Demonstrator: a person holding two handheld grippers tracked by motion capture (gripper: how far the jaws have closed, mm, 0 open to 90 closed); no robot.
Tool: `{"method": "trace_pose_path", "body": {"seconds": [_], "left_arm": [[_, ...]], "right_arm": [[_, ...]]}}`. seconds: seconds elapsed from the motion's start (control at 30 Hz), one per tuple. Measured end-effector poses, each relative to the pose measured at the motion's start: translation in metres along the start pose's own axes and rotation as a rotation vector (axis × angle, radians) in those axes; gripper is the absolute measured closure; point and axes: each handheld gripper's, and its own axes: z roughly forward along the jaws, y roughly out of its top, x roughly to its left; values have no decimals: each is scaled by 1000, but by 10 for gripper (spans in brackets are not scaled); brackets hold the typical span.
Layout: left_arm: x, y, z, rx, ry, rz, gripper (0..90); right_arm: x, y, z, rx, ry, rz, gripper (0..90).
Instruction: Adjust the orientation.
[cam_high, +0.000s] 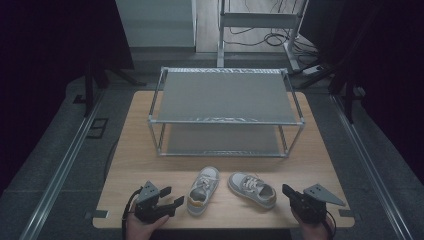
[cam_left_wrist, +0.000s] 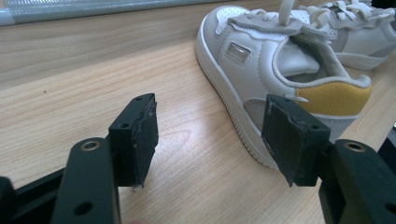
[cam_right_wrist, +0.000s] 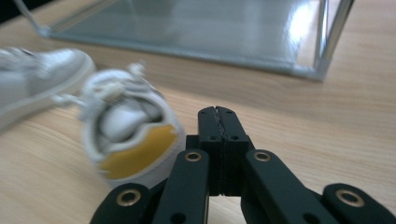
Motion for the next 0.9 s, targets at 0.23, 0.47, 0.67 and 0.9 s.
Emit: {"method": "trace_pose_path", "body": {"seconds": [0.23, 0.47, 0.67, 0.9], "left_arm": [[1, -3, -3, 3, 0, -3, 361], [-1, -4, -1, 8, -11, 2, 362], [-4, -4, 0, 8, -19, 7, 362], [-9, -5, 1, 13, -26, 13, 362]], "right_arm": [[-7, -5, 17, 104, -4, 3, 897], [9, -8, 18, 143, 16, -46, 898], [27, -16, 7, 142, 40, -68, 898], [56, -23, 14, 155, 109, -118, 898]]}}
